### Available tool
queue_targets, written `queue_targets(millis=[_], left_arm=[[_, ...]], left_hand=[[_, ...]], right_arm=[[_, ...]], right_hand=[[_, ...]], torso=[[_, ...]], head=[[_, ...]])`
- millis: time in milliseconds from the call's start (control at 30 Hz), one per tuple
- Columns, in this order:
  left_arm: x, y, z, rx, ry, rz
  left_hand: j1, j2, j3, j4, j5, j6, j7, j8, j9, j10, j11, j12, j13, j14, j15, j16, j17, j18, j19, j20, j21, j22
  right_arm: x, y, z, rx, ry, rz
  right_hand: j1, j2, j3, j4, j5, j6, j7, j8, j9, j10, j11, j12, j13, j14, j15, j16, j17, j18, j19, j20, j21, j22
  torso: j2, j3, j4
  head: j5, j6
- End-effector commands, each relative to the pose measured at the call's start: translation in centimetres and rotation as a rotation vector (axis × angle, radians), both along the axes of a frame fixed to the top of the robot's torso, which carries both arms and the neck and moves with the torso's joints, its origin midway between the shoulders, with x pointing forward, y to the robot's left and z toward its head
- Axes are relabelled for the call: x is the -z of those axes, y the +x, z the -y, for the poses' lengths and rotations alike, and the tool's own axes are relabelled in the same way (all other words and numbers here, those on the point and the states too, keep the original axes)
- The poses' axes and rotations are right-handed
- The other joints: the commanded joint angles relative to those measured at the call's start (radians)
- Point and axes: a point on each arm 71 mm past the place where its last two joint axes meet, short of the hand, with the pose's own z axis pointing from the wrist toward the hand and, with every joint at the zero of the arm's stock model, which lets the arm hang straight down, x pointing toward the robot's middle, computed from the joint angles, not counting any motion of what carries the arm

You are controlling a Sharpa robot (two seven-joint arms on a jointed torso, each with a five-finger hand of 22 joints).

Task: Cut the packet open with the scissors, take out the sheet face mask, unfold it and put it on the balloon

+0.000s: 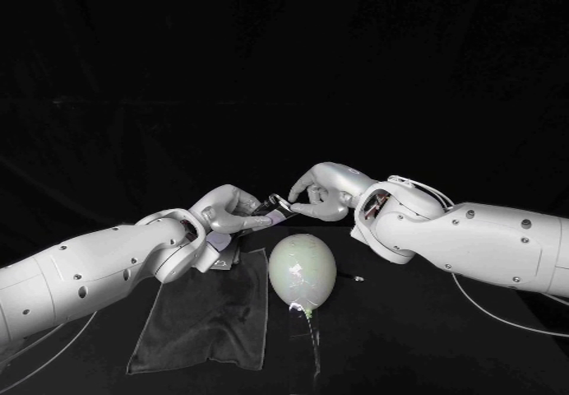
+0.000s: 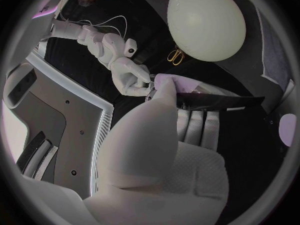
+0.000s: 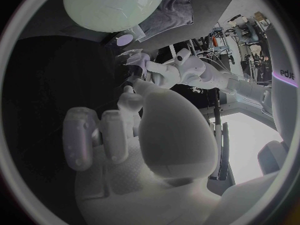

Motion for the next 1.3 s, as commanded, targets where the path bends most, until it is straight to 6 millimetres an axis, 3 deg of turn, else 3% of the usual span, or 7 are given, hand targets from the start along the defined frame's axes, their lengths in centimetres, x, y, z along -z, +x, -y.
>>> queue_targets(millis=[33,233,333,933,1100,1167,1300], left_arm=[[-0.3,-0.12,0.35,0.025,-0.02,0.005],[-0.34,-0.21,0.33,0.028,-0.021,0.005],[-0.37,-0.27,0.3,0.029,-0.022,0.005],[-0.4,-0.41,0.48,0.043,-0.017,0.0],[-0.4,-0.44,0.51,0.046,-0.016,-0.001],[-0.41,-0.45,0.51,0.047,-0.015,-0.001],[-0.42,-0.49,0.62,0.052,-0.016,-0.002]], left_hand=[[0.011,0.003,0.004,-0.001,0.002,-0.001,0.003,0.004,0.009,0.006,0.001,-0.005,-0.002,0.006,-0.002,-0.005,-0.001,0.012,0.001,0.002,-0.001,-0.001],[0.011,0.003,0.004,-0.001,0.002,-0.001,0.003,0.004,0.01,0.006,0.001,-0.005,-0.002,0.006,-0.002,-0.005,-0.001,0.012,0.001,0.002,-0.001,-0.001],[0.011,0.003,0.004,-0.001,0.002,-0.001,0.003,0.004,0.01,0.006,0.001,-0.005,-0.002,0.006,-0.002,-0.005,-0.001,0.012,0.001,0.002,-0.001,-0.001],[0.012,0.003,0.006,-0.001,0.002,-0.002,0.003,0.004,0.01,0.006,0.001,-0.005,-0.002,0.006,-0.002,-0.006,-0.002,0.011,0.001,0.002,-0.002,-0.001],[0.013,0.003,0.006,-0.001,0.002,-0.002,0.003,0.005,0.01,0.007,0.002,-0.005,-0.002,0.006,-0.001,-0.006,-0.002,0.011,0.0,0.002,-0.002,-0.002],[0.013,0.003,0.006,-0.001,0.002,-0.002,0.003,0.005,0.01,0.007,0.002,-0.005,-0.002,0.006,-0.001,-0.006,-0.002,0.011,0.0,0.002,-0.002,-0.002],[0.013,0.004,0.007,-0.001,0.002,-0.002,0.003,0.005,0.01,0.007,0.002,-0.005,-0.002,0.006,-0.001,-0.007,-0.002,0.011,0.0,0.002,-0.002,-0.002]], right_arm=[[0.22,-0.04,-0.16,-0.014,-0.042,0.001],[0.39,0.04,-0.02,-0.015,-0.064,-0.006],[0.52,0.09,0.04,-0.017,-0.077,-0.015],[0.68,-0.14,-0.49,-0.043,-0.096,-0.024],[0.7,-0.1,-0.47,-0.043,-0.105,-0.019],[0.71,-0.07,-0.46,-0.044,-0.11,-0.016],[0.71,-0.02,-0.56,-0.047,-0.114,-0.011]], right_hand=[[0.003,0.012,0.008,-0.001,-0.006,0.012,0.001,0.009,0.003,0.009,0.001,0.009,0.009,0.08,0.002,0.005,0.135,-0.014,0.037,-0.001,0.005,0.169],[0.015,0.023,0.022,-0.015,-0.024,0.026,-0.006,0.018,0.01,0.012,-0.005,0.022,0.026,0.082,-0.002,0.011,0.146,-0.016,0.041,-0.004,0.011,0.176],[0.018,0.028,0.033,-0.023,-0.066,0.027,-0.007,0.021,0.013,0.012,-0.006,0.025,0.033,0.082,-0.004,0.012,0.148,-0.016,0.041,-0.006,0.012,0.177],[0.019,0.03,0.043,-0.03,-0.079,0.028,-0.008,0.023,0.016,0.011,-0.007,0.024,0.037,0.083,-0.004,0.014,0.153,-0.016,0.039,-0.006,0.01,0.177],[0.067,0.04,0.079,-0.075,-0.075,0.03,-0.008,0.027,0.021,0.005,-0.008,0.02,0.041,0.082,-0.007,0.014,0.152,-0.015,0.038,-0.009,0.009,0.177],[0.109,0.054,0.119,-0.116,-0.073,0.026,-0.001,0.028,0.025,0.002,-0.004,0.021,0.046,0.082,-0.006,0.013,0.152,-0.015,0.038,-0.01,0.009,0.177],[0.102,0.062,0.16,-0.145,-0.072,0.024,0.008,0.031,0.032,0.005,0.003,0.038,0.065,0.083,0.004,0.016,0.157,-0.016,0.037,-0.003,0.009,0.179]], torso=[[0.0,-0.0002,0.0005],[0.0,-0.0002,0.0002],[0.0,0.0002,0.0],[0.0,0.0007,-0.0002],[0.0,0.0006,-0.0007],[0.0,0.0007,-0.0005],[0.0,0.0003,-0.0007]], head=[[0.0,-0.002],[0.0,-0.006],[-0.001,-0.007],[-0.003,-0.016],[-0.003,-0.018],[-0.003,-0.019],[-0.005,-0.02]])
